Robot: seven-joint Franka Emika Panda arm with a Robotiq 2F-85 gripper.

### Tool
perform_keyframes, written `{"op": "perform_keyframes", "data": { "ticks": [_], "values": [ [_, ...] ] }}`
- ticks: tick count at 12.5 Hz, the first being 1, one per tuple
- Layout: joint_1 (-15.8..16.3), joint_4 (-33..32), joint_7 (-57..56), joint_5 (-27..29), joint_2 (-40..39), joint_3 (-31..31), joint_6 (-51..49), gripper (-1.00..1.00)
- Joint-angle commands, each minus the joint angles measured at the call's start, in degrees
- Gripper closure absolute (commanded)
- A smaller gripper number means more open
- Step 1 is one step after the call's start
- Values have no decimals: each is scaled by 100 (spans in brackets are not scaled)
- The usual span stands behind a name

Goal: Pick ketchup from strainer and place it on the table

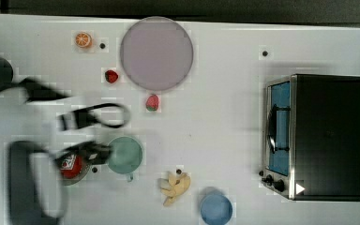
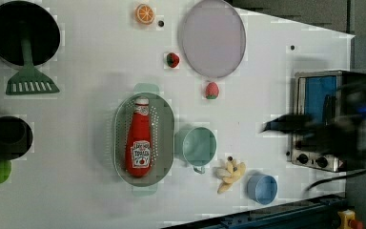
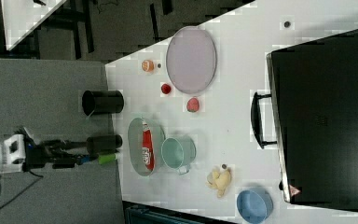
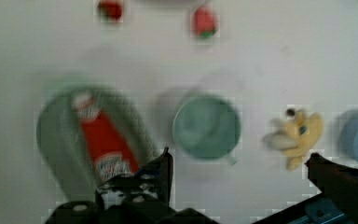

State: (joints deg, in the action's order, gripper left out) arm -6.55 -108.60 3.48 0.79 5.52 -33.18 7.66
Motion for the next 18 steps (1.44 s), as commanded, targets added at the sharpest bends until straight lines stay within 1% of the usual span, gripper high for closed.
{"op": "perform_keyframes", "data": {
  "ticks": [1,3,5,9,11,13,15,18],
  "values": [
    [145,-18,364,-8,-75,-540,225,-100],
    [148,-184,364,-9,-307,-972,482,-100],
    [152,-543,364,-13,-508,-1268,1016,-100],
    [157,-1582,364,-88,-913,-1527,2720,-100],
    [161,-2020,364,-417,-1178,-1515,3575,-100],
    [161,-2281,364,-861,-1516,-1500,4187,-100],
    [161,-2355,374,-1131,-1934,-1465,4604,-100],
    [168,-2320,379,-1624,-2552,-1350,4935,-100]
  ]
}}
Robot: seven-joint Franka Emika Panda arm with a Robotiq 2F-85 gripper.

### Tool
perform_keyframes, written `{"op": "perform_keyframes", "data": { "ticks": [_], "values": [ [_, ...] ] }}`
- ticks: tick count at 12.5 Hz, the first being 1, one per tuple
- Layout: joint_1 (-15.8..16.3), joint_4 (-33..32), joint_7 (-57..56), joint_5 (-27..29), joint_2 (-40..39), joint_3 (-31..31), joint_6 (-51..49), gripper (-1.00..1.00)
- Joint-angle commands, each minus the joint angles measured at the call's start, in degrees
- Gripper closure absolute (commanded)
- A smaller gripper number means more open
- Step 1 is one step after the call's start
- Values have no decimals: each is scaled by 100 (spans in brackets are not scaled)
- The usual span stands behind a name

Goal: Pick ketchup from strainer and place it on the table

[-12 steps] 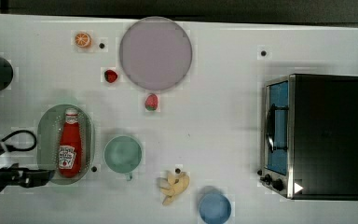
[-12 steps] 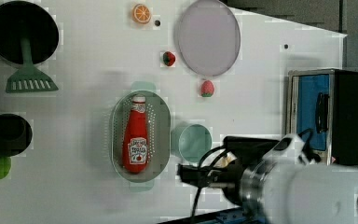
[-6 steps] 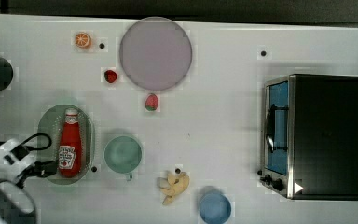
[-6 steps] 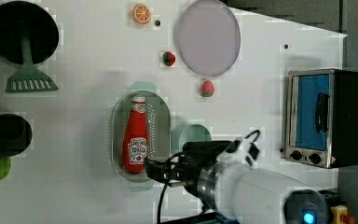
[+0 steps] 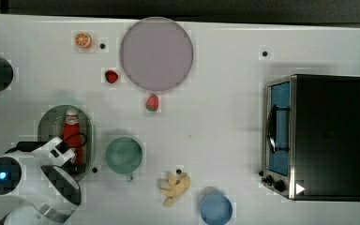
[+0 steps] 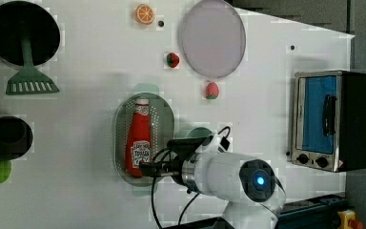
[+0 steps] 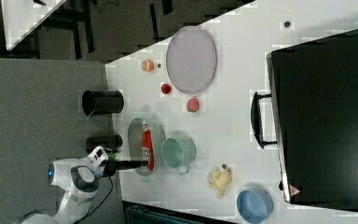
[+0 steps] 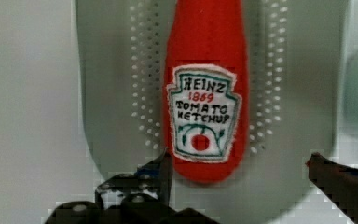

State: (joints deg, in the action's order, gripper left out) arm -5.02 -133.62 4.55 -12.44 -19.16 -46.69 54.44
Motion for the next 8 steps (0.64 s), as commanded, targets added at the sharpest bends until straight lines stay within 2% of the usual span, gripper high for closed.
{"op": "perform_keyframes", "data": {
  "ticks": [1,4,8],
  "values": [
    [17,205,292,-476,-273,43,347,-100],
    [56,254,637,-916,-791,199,655,-100],
    [260,601,1189,-1534,-1451,445,691,-100]
  ]
}}
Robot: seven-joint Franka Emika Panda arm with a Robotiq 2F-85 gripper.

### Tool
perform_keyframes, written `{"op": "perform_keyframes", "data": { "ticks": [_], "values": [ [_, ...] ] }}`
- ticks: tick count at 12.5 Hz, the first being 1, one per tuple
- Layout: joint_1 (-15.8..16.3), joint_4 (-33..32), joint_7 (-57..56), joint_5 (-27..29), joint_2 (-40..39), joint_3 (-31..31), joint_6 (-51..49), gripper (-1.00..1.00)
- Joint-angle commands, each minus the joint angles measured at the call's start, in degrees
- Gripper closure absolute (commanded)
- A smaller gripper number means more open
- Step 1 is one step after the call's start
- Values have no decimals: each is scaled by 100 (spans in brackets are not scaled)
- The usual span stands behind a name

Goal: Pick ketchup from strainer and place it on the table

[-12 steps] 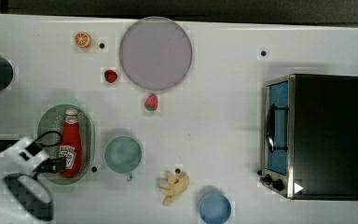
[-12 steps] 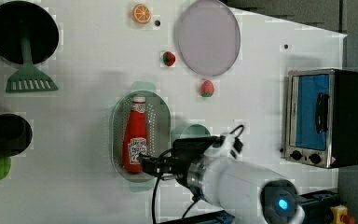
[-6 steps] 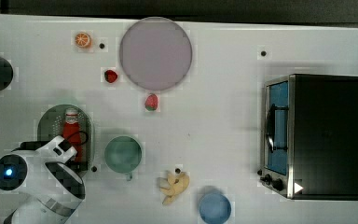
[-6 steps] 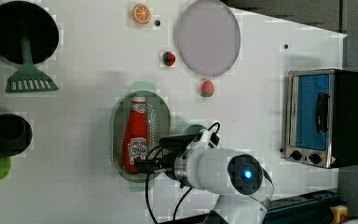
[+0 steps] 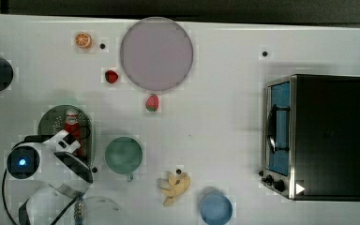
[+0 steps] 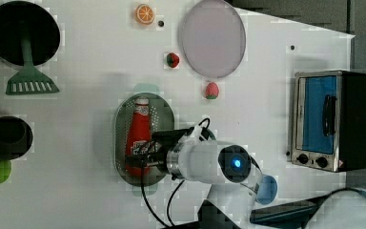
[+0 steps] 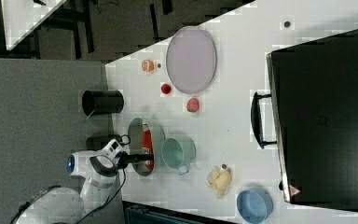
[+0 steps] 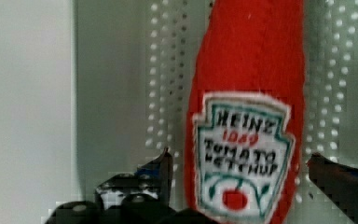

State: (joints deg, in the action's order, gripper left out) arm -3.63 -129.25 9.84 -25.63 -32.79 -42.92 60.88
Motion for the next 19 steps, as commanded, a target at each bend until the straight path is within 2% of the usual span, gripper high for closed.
{"op": "perform_keyframes", "data": {
  "ticks": [1,3,4,7,9,12,14,16,18,19],
  "values": [
    [184,255,742,-260,-235,146,46,-100],
    [283,378,822,-357,-413,273,42,-100],
    [314,382,831,-383,-424,305,29,-91],
    [313,390,852,-392,-372,266,45,-21],
    [289,406,852,-392,-231,202,-44,-19],
    [201,401,852,-269,404,36,-307,-19],
    [83,418,852,243,965,-241,-840,-19],
    [-8,542,851,1065,1463,-434,-1330,-19],
    [-80,780,836,1832,1841,-440,-1714,-19],
    [-139,941,833,2023,1969,-409,-1956,-19]
  ]
}}
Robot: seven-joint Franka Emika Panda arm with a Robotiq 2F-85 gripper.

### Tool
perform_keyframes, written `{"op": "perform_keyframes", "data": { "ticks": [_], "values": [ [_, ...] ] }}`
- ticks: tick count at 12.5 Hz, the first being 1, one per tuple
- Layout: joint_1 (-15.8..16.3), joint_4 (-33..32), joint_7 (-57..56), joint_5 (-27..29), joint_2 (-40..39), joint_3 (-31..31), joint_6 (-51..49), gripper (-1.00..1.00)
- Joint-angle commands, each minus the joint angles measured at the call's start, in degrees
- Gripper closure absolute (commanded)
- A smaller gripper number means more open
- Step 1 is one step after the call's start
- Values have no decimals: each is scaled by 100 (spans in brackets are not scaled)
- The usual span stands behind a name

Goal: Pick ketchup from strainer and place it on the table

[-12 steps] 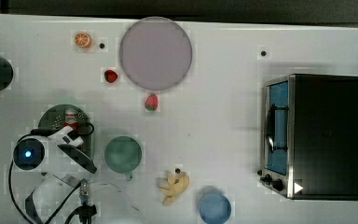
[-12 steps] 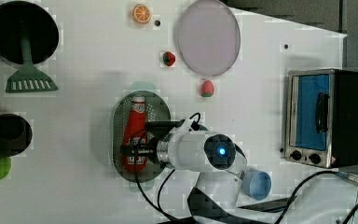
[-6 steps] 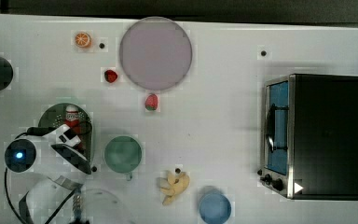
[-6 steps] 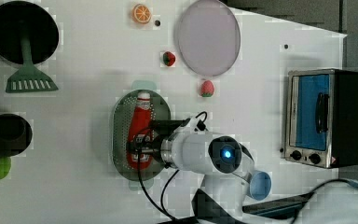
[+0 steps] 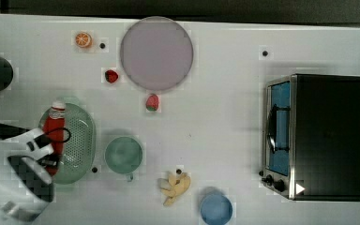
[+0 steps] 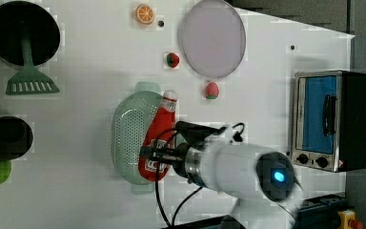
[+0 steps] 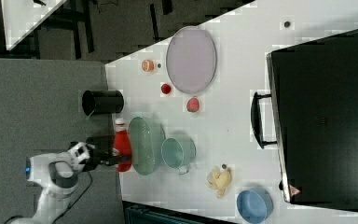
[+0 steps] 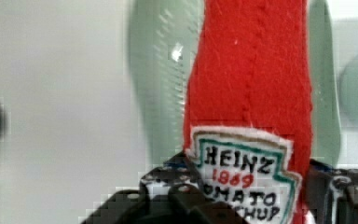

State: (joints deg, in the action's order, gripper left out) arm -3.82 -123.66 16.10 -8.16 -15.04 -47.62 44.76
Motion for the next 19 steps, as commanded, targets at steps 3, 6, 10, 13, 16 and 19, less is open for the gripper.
{"op": "perform_keyframes", "data": {
  "ticks": [3,6,10,13,16,19],
  "values": [
    [-324,1037,-106,316,362,269,-1251,-19],
    [-549,1652,-838,315,367,651,-2166,-19],
    [-861,1845,-1550,295,453,1441,-2446,-19],
    [-1016,1836,-2494,261,488,2148,-2436,-19],
    [-1062,1757,-3413,263,487,2827,-2422,-19],
    [-1080,1394,-3787,263,487,3317,-2106,-19]
  ]
}}
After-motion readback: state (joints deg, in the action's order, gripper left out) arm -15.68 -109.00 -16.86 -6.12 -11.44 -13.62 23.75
